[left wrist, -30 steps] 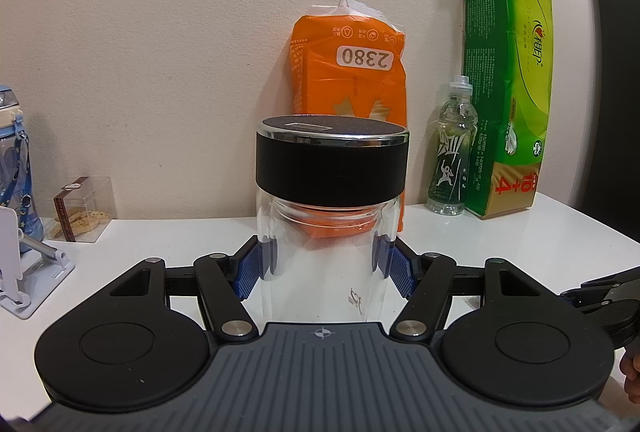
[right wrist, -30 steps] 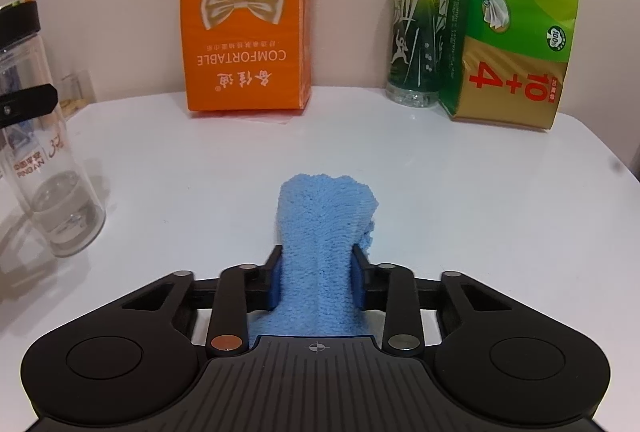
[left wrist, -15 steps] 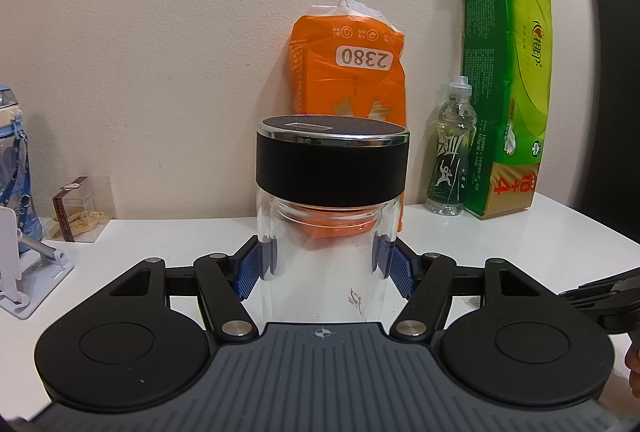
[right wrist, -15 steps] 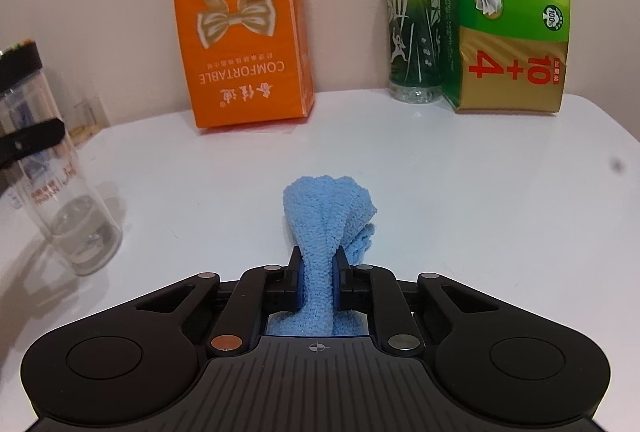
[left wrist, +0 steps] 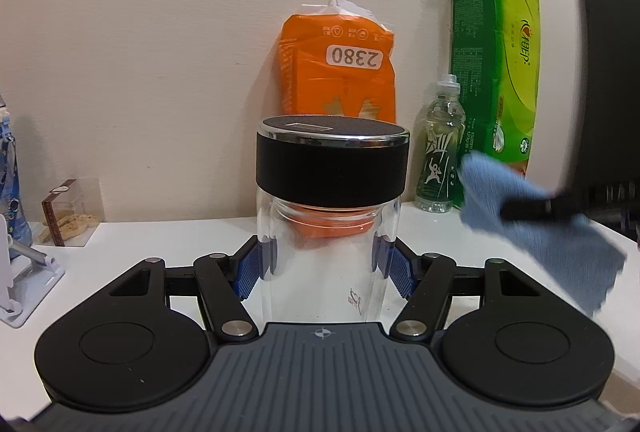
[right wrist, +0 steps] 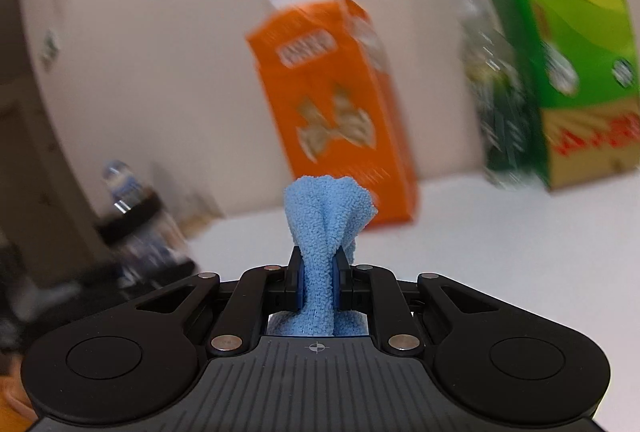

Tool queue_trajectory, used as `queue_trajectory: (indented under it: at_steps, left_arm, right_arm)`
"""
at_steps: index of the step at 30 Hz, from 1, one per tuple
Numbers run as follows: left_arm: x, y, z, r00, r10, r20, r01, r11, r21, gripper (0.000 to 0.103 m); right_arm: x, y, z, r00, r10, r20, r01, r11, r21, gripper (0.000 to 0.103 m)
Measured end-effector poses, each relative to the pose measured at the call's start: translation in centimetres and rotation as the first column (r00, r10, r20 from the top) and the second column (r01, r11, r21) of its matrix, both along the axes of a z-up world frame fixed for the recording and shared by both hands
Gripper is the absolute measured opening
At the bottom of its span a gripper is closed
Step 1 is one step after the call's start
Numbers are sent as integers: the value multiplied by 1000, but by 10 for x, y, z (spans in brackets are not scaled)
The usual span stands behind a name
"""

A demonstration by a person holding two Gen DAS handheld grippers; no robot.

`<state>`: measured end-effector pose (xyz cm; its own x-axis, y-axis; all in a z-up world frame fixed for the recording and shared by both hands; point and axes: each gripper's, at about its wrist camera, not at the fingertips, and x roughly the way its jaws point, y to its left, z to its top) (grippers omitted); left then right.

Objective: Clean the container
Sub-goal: 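Lift the cloth with the right gripper and bring it to the bottle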

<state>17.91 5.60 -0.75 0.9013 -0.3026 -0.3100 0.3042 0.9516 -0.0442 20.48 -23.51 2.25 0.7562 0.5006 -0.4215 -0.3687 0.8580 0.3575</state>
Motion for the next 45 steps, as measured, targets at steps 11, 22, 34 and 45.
queue_trajectory:
  at_steps: [11, 22, 34, 45]
  left_arm:
    - [-8, 3, 0, 999, -50, -3, 50, 999, 1, 79]
    - [-11, 3, 0, 998, -67, -8, 67, 998, 5, 79]
    - [-16, -4, 2, 997, -73, -3, 73, 997, 8, 78]
    - [-13, -10, 4, 995, -95, -4, 95, 995, 10, 79]
  right_arm:
    - [25, 38, 14, 980, 200, 9, -200, 978, 62, 11]
    - [40, 60, 15, 950, 311, 5, -309, 942, 129, 11]
    - [58, 62, -5, 942, 327, -77, -310, 934, 180, 11]
    - [70, 63, -22, 927, 353, -123, -322, 921, 218, 11]
